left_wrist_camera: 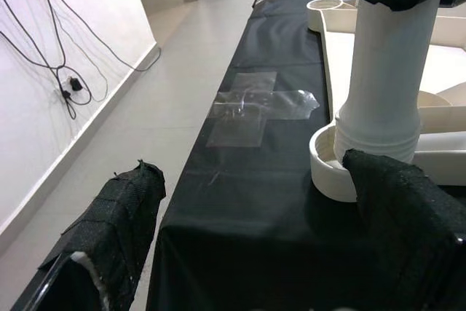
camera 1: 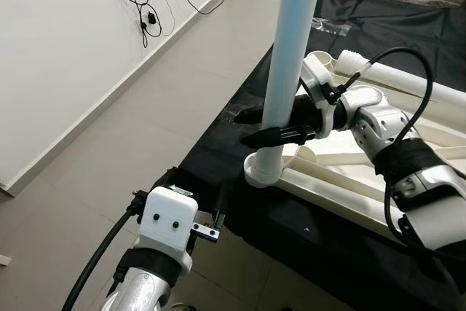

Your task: Building children table

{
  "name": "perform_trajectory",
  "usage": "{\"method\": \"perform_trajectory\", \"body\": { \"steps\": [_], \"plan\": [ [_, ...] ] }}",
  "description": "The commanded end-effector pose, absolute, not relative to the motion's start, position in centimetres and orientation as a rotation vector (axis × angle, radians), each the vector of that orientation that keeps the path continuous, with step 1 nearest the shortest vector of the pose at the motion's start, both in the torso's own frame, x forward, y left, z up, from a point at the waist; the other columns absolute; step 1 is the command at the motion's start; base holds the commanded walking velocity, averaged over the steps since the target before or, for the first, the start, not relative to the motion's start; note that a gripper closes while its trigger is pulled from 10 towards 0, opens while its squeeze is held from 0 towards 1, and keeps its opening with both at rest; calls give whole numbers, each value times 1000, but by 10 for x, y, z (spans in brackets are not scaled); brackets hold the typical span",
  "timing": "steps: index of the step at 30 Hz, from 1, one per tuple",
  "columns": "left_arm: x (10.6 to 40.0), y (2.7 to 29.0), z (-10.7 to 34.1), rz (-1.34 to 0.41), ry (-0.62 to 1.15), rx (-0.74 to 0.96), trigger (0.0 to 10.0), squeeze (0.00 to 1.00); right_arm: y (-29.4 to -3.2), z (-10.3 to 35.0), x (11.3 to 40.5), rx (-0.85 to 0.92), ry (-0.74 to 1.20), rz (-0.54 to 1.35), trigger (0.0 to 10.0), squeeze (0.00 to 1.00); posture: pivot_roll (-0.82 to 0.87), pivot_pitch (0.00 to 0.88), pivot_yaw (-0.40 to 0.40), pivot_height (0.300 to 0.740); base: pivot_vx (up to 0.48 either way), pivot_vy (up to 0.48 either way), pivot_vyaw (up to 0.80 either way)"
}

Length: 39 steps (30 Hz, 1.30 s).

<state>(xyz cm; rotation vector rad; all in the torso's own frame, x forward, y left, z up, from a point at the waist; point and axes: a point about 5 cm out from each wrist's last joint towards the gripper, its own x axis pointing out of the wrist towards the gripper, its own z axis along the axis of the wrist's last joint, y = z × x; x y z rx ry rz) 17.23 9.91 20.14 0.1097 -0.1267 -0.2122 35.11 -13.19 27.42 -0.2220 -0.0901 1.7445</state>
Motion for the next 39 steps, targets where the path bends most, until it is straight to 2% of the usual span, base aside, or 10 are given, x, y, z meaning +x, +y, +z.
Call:
{"method": "perform_trajectory", "body": {
  "steps": [1,25,39],
  "plan": [
    [172,99,198,-214,-111,125,10000,0,-128,265,349,-212,-62,1773,10000,0,106,171,29,740,0,0,0],
    [172,100,196,-199,-115,127,10000,0,-125,272,364,-308,-88,1694,10000,0,108,185,14,740,0,0,0],
    [170,99,195,-203,-110,139,10000,0,-121,262,365,-275,-65,1696,10000,0,110,193,13,740,0,0,0]
  ]
}}
